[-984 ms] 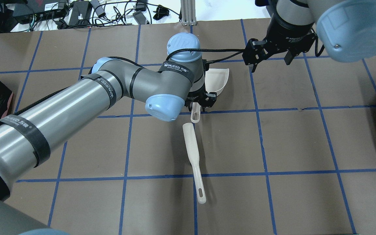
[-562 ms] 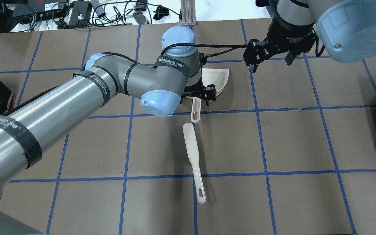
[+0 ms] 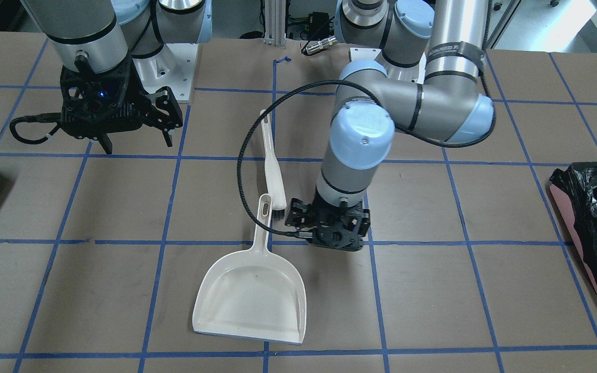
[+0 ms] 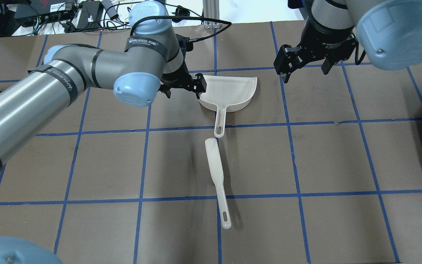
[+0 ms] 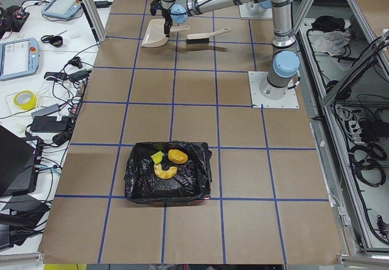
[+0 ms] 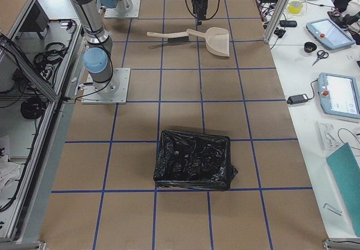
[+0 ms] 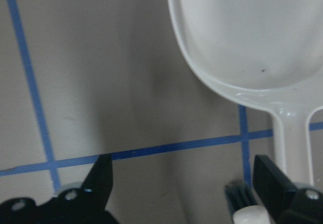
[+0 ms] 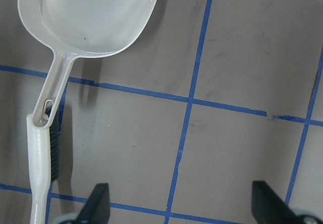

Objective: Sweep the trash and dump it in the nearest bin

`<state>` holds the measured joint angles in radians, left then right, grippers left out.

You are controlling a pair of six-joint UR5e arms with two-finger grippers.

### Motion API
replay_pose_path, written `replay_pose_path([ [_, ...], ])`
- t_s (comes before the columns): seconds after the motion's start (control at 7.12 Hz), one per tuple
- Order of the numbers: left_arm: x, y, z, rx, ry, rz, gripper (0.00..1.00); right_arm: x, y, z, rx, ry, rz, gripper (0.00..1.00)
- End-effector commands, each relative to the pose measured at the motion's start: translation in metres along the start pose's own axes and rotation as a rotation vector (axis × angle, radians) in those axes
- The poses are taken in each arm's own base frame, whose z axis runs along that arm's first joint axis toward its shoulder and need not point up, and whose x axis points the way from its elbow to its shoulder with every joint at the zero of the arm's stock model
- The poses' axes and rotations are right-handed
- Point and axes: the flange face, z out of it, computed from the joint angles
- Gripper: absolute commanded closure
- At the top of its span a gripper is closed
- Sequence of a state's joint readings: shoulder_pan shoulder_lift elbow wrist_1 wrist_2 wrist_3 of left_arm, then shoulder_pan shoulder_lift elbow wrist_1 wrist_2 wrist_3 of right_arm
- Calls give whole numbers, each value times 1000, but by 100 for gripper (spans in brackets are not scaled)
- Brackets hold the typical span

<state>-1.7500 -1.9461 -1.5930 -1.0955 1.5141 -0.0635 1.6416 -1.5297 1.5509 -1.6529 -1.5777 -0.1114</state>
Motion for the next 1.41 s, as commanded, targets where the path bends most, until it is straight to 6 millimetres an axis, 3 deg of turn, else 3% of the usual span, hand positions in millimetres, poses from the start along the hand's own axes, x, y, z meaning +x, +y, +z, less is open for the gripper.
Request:
replay_pose_path([
  [0.0, -94, -12, -69, 4, -37, -38, 0, 0, 0, -5, 15, 5, 7, 0],
  [0.14, -131, -7, -104, 8, -41, -67, 0, 5, -1, -5, 11, 58, 5, 0],
  [0.28, -150, 5, -130, 10, -48, -50, 0, 7, 0, -4, 4, 81, 2, 0],
  [0.42, -163, 23, -143, -14, -47, -62, 0, 5, 0, -5, 9, 68, 5, 0],
  [0.56, -165, 41, -162, -19, -110, -63, 0, 4, 0, -5, 9, 66, 3, 0],
  [0.84, -155, 71, -180, -31, -122, -56, 0, 4, 0, -5, 9, 66, 2, 0],
  [1.26, -148, 80, -169, -34, -77, -56, 0, -6, -1, -2, 6, -25, 97, 0],
])
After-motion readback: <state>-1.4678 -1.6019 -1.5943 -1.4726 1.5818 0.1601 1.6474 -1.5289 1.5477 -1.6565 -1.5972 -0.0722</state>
